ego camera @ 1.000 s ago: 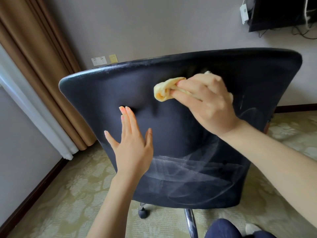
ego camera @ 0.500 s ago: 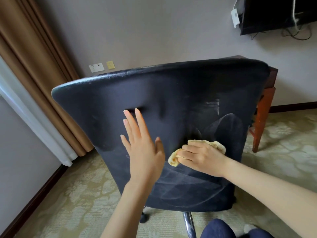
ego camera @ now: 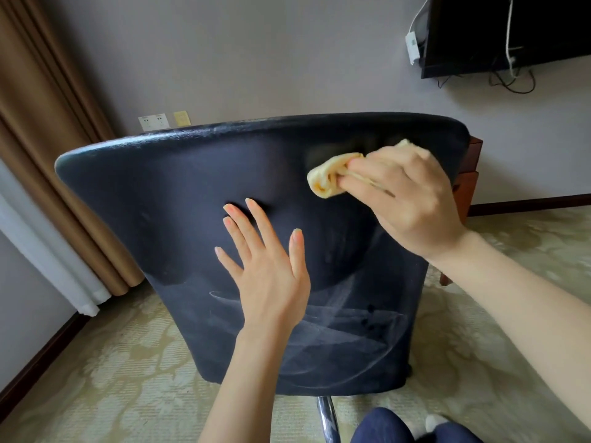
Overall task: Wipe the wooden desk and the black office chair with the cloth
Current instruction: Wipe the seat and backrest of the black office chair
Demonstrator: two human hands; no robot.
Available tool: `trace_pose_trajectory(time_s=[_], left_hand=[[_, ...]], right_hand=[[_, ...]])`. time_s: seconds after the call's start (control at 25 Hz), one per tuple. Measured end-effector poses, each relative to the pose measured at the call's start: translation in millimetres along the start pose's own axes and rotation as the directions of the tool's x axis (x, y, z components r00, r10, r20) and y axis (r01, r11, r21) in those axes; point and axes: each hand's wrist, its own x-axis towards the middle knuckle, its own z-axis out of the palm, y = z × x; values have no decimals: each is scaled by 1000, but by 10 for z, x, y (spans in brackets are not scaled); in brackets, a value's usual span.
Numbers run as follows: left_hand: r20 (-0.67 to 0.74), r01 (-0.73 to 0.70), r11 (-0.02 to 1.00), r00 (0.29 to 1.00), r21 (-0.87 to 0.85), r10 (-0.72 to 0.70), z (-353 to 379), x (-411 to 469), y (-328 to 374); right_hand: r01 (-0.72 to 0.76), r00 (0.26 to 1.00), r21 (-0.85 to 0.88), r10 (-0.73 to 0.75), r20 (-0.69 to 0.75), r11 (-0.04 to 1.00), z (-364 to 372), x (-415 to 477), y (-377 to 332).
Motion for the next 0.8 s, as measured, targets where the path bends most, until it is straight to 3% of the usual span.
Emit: trace_pose_trajectory(time_s=[0.12,0.2,0.44,0.6,0.68,0.8], left_hand=[[8,-26,1000,1000,-10,26,-45,14,-77],[15,-32,999,999,-21,32,-89,25,-129],[62,-2,999,998,-37,5,-234,57,-221],[84,32,994,996,-107,-23,-295,61,-174],[46,39,992,998,-118,-33,-270,15,-120],[5,-62,996,998,-69,62,-155,-110,9]], right_hand=[[-151,979,21,153,-138,988,152,240,-232],[-213,967,60,219,-131,975,256,254,-437],[-85,989,172,61,137,981,384,-368,-943],[49,914,204,-126,385,978,147,-1007,-974],[36,907,240,-132,399,970,16,-1126,-845],[-82,957,225,14,289,971,-115,-1033,-575]])
